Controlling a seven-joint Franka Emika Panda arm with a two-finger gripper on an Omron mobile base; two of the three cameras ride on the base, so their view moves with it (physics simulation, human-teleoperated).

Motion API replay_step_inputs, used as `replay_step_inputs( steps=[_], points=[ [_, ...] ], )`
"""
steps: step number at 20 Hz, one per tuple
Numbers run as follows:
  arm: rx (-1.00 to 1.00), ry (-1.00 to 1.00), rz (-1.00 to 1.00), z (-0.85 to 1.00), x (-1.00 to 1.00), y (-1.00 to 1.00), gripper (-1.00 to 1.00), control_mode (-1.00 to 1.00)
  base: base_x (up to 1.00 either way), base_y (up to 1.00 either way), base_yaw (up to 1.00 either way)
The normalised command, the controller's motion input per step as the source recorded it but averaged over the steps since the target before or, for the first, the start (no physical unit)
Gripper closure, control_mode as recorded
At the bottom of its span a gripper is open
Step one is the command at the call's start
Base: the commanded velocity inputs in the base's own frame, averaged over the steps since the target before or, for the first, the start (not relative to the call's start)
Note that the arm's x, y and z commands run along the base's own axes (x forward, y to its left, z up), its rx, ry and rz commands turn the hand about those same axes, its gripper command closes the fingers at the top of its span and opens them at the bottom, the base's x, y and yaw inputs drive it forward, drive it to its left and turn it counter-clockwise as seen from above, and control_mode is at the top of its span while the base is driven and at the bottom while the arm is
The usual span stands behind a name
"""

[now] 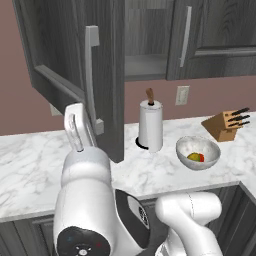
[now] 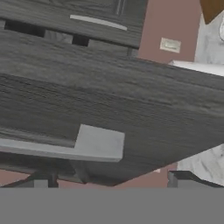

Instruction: Open the cabinet. Pick the apple and orange from the cabinet and place them into the bowl. Then close the cabinet.

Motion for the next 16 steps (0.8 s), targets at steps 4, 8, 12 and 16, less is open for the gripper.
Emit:
replay_step_inputs(
  steps=[4, 8, 12, 16],
  points=[
    [0.00, 0.00, -0.10, 0.10, 0.16, -0.16, -1.00, -1.00, 0.00, 0.00, 0.00],
    [0.00, 0.00, -0.09, 0.04, 0.34, -0.29, -1.00, -1.00, 0.00, 0.00, 0.00],
    [0.00, 0.00, -0.06, 0.00, 0.42, -0.38, -1.00, -1.00, 0.00, 0.00, 0.00],
    [0.00, 0.00, -0.01, 0.00, 0.47, -0.47, -1.00, -1.00, 0.00, 0.00, 0.00]
  ],
)
